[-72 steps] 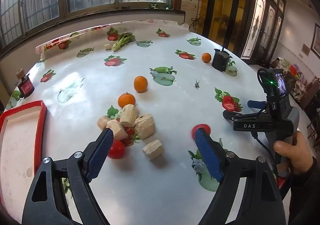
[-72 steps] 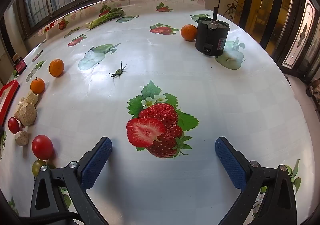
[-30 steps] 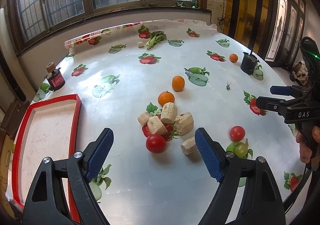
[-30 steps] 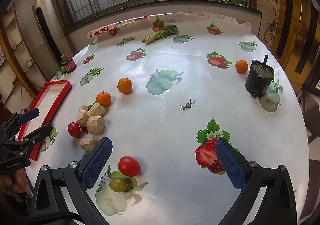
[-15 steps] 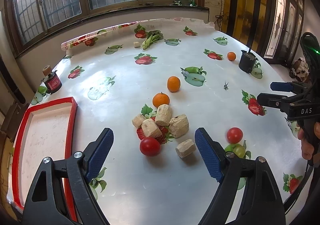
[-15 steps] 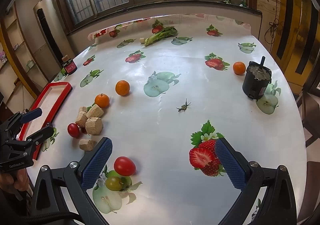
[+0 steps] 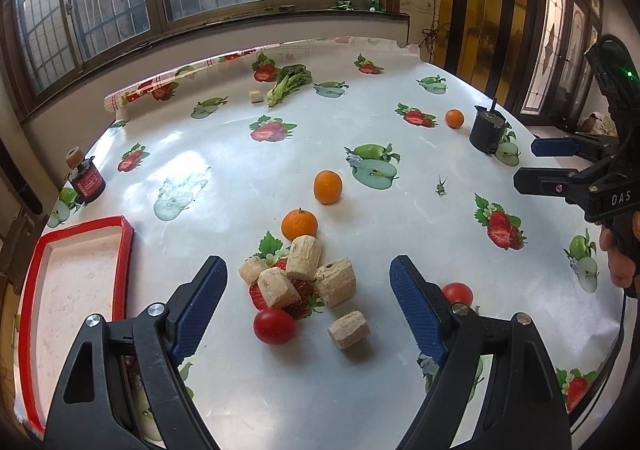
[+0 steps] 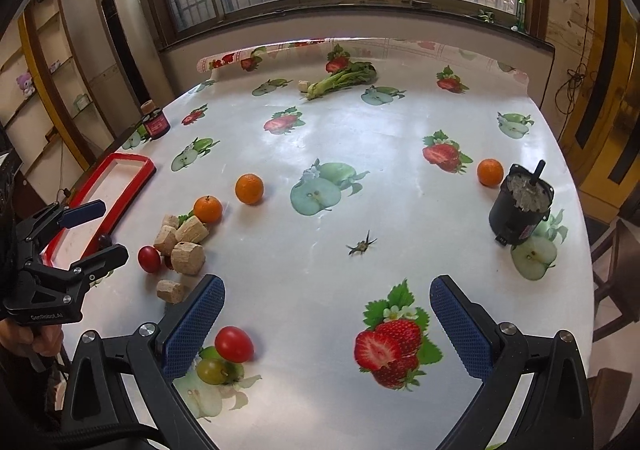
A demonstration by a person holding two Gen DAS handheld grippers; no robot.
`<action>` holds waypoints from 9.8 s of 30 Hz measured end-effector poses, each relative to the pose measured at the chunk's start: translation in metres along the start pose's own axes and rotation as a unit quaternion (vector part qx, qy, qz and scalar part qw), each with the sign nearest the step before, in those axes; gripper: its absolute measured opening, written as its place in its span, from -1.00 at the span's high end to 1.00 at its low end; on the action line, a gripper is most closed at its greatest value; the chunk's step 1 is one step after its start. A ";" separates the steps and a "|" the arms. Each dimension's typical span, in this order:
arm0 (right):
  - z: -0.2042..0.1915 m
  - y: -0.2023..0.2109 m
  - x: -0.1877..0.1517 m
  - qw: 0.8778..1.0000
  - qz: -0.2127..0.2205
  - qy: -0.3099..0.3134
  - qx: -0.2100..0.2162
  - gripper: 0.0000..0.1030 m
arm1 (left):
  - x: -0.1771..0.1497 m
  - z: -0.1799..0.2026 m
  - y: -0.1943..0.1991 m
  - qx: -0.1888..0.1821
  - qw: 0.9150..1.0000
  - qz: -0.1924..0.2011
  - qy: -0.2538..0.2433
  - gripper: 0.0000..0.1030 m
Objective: Organize fruits
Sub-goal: 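Grasp the orange beside the bread chunks with the left gripper, then carry the orange over the red-rimmed tray and release it with the left gripper, then return the left gripper to the pile and grasp a red tomato, then carry the red tomato into the tray and open the left gripper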
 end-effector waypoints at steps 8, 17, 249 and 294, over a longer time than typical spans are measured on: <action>0.013 0.003 0.023 1.000 -0.011 0.020 -0.002 -1.00 | 0.014 0.008 -0.013 -0.004 1.000 -0.006 -0.005 -0.63; 0.044 -0.013 0.085 0.991 -0.068 0.104 -0.053 -1.00 | 0.041 0.015 -0.051 -0.020 0.999 -0.035 -0.001 -0.63; -0.089 -0.045 -0.082 0.998 0.032 -0.055 -0.029 -0.34 | -0.064 -0.054 -0.031 -0.006 0.995 -0.071 0.069 -0.30; -0.151 -0.072 -0.057 0.999 0.022 -0.010 0.025 0.32 | -0.079 -0.115 -0.027 -0.011 0.989 -0.064 0.135 0.41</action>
Point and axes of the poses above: each gripper's, at about its wrist camera, not at the fingertips, and y roughly against the way its jaws point, z to its right, x to its top, the point moved 8 cm from there along -y, roughly the way its jaws point, and after that the axes turned 11 degrees about x, right-handed, at the moved point
